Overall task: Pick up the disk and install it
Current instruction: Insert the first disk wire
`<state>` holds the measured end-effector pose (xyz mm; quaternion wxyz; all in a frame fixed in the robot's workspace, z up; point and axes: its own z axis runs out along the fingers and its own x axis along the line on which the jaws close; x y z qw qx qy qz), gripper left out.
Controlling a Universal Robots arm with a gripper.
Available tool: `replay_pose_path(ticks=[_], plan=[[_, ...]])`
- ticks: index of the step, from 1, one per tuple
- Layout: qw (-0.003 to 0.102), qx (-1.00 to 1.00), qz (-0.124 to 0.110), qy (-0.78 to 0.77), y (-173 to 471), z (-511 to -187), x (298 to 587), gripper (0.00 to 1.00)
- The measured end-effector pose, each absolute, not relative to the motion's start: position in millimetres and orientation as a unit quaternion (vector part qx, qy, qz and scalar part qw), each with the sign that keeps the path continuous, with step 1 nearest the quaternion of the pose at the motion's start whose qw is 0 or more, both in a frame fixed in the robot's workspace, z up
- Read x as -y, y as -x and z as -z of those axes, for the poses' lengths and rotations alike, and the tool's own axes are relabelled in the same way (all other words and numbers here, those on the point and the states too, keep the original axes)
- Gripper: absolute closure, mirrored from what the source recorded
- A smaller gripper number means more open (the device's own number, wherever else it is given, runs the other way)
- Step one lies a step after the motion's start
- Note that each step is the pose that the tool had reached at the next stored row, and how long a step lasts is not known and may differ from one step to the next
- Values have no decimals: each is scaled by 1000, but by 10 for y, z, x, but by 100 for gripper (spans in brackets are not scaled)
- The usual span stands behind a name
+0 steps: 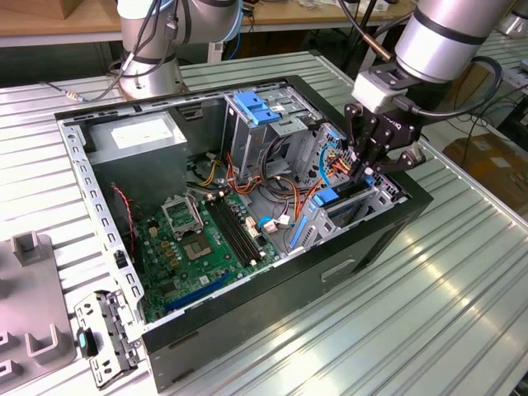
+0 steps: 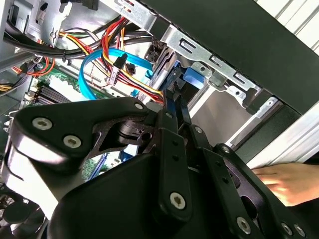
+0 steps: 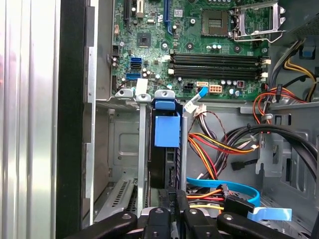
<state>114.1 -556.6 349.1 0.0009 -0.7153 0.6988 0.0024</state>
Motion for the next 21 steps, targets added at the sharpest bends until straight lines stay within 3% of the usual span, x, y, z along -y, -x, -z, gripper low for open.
replay_pose_path(ticks=[21], plan=[[1,-702,-3,713,-1141,-3463,5569,83]])
